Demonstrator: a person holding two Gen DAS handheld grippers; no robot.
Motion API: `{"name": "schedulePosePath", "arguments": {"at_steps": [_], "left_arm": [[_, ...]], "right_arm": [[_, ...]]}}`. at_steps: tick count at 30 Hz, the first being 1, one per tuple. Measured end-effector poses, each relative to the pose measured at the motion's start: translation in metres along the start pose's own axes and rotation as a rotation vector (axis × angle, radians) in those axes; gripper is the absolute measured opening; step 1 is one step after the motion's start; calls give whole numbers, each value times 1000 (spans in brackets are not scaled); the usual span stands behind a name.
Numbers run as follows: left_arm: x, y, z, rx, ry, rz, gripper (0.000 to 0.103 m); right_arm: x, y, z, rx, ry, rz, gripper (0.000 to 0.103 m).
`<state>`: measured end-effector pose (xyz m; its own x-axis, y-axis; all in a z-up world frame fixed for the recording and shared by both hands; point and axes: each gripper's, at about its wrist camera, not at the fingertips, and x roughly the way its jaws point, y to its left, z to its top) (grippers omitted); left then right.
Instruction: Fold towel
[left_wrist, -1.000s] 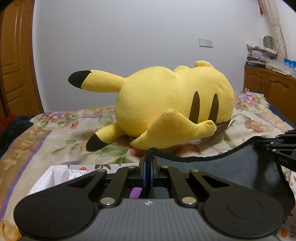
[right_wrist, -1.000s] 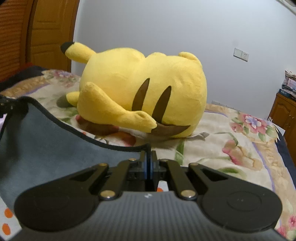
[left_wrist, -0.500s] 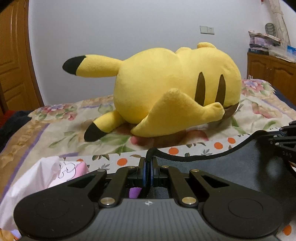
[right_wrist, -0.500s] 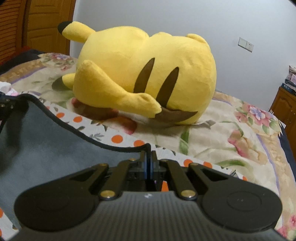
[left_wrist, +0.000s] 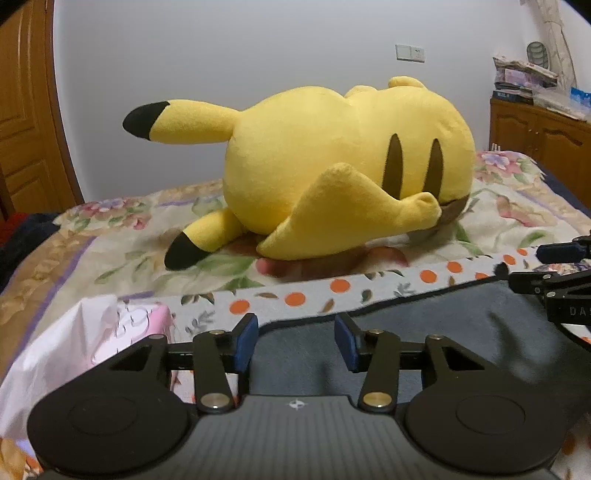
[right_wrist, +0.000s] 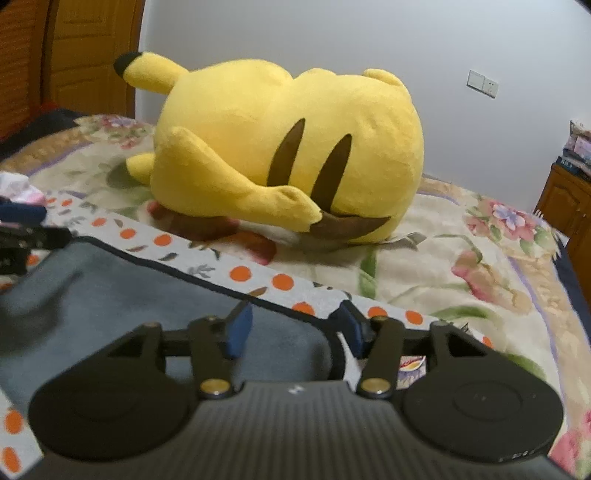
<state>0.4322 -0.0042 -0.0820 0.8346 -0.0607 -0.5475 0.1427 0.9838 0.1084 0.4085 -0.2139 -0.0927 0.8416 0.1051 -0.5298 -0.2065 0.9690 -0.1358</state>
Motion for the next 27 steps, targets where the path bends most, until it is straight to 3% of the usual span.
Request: {"name": "schedulePosePath", "arguments": {"at_steps": [6,8,10,13,21,27], "left_arm": [[-23,-9,-13,-13,37,-32,55],[-34,-11,-20,-12,48,-42,56],[-46,-15,-27,4,64,-50,58],[-63,-18,-36,4,74,-62,60],[-103,-25,-52,17,83,-73,77],[-122,-30,-62,28,81,-62,81]], "right_arm": [[-27,5,-8,45,2,51,56],[-39,7,-12,59,3,56,70],[-52,8,-18,62,-1,59,76],[-73,8,-27,76,4,73,76],[-112,5,-43,114,0,76,78],[-124,3,-48,124,16,71,82]]}}
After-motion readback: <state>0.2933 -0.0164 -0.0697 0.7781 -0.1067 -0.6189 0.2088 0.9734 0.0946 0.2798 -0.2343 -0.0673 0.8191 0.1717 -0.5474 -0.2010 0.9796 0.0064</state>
